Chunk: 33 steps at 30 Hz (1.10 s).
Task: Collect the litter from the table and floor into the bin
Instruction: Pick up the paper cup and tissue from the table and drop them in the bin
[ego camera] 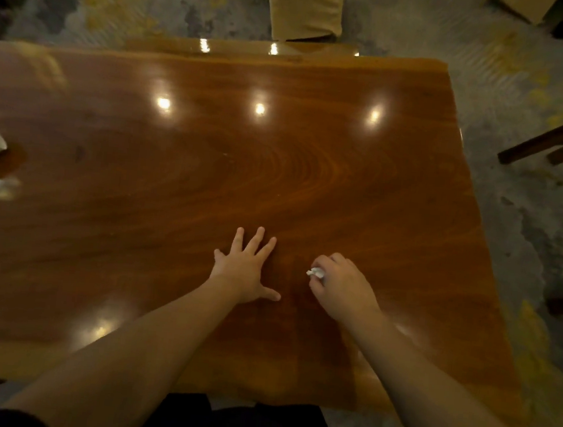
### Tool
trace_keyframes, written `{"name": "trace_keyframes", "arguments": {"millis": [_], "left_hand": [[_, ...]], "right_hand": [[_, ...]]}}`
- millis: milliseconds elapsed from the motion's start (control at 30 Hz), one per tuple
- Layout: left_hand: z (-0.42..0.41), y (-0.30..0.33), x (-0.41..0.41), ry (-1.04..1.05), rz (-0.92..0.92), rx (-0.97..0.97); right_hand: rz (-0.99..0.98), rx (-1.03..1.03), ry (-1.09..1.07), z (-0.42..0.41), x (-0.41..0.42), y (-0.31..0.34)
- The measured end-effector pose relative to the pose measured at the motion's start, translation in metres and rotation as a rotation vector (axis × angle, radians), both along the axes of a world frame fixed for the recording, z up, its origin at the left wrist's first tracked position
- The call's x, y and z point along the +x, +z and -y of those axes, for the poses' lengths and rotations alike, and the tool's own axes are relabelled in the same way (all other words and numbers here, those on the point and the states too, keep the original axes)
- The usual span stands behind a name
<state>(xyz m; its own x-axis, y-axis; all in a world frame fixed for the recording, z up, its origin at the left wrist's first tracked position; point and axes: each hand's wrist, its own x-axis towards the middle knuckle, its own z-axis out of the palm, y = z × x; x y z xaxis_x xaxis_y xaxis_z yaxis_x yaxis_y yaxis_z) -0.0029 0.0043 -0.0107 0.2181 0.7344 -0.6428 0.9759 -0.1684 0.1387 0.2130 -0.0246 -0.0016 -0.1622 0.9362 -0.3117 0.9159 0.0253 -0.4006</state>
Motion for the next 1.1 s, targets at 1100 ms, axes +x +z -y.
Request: {"name": "trace_keyframes", "arguments": {"millis": [1100], "left_hand": [[-0.122,0.040,-0.617,0.525,-0.036,0.560]], "right_hand": [[0.024,0.070,0.316,-0.065,-0.556,0.086]]}}
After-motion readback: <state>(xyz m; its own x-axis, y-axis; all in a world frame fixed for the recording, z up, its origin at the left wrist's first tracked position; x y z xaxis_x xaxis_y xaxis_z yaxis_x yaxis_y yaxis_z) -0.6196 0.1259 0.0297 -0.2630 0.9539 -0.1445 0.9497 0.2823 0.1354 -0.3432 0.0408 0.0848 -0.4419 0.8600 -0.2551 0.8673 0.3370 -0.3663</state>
